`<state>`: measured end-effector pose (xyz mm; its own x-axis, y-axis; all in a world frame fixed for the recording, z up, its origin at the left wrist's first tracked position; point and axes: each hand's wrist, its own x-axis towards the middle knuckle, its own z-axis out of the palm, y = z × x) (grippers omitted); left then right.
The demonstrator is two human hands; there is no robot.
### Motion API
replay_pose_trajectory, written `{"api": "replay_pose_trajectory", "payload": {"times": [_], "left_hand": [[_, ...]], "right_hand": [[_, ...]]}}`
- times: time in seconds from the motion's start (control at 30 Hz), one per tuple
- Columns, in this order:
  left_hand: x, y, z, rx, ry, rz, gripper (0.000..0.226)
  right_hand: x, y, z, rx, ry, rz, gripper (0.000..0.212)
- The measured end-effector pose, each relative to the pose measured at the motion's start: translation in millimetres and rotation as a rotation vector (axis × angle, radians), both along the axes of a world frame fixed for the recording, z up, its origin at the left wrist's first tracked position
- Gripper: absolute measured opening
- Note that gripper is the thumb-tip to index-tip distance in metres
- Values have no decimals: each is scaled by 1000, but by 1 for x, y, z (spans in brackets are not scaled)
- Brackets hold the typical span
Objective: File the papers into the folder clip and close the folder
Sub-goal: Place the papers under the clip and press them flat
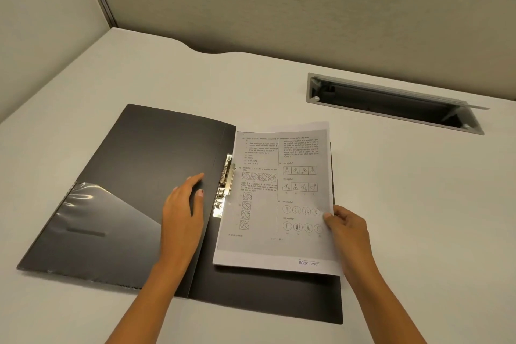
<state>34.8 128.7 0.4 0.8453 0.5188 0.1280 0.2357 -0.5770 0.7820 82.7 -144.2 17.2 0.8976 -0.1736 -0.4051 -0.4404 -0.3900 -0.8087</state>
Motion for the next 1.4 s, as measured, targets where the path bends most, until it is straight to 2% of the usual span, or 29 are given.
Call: {"api": "replay_pose_trajectory", "payload": {"times": [0.4, 0.53, 0.9, 0.97, 1.13, 1.4], "left_hand": [[-2, -1, 0, -28, 4, 3, 30], [-3, -2, 1, -19, -9, -2, 30], [-8, -4, 2, -31, -2, 3, 31], [-9, -5, 3, -43, 0, -1, 31], [-12, -7, 5, -52, -2, -3, 31], [-14, -8, 3, -74, -1, 23, 30]], "right_hand": [[-5, 10, -5, -142, -104, 30, 7], [-5, 12, -4, -194, -110, 69, 14], [-3, 8, -2, -245, -117, 157, 4], [-3, 8, -2, -252, -114, 163, 8], [-5, 8, 1, -228, -127, 180, 38], [-12, 4, 1, -226, -165, 180, 42]]}}
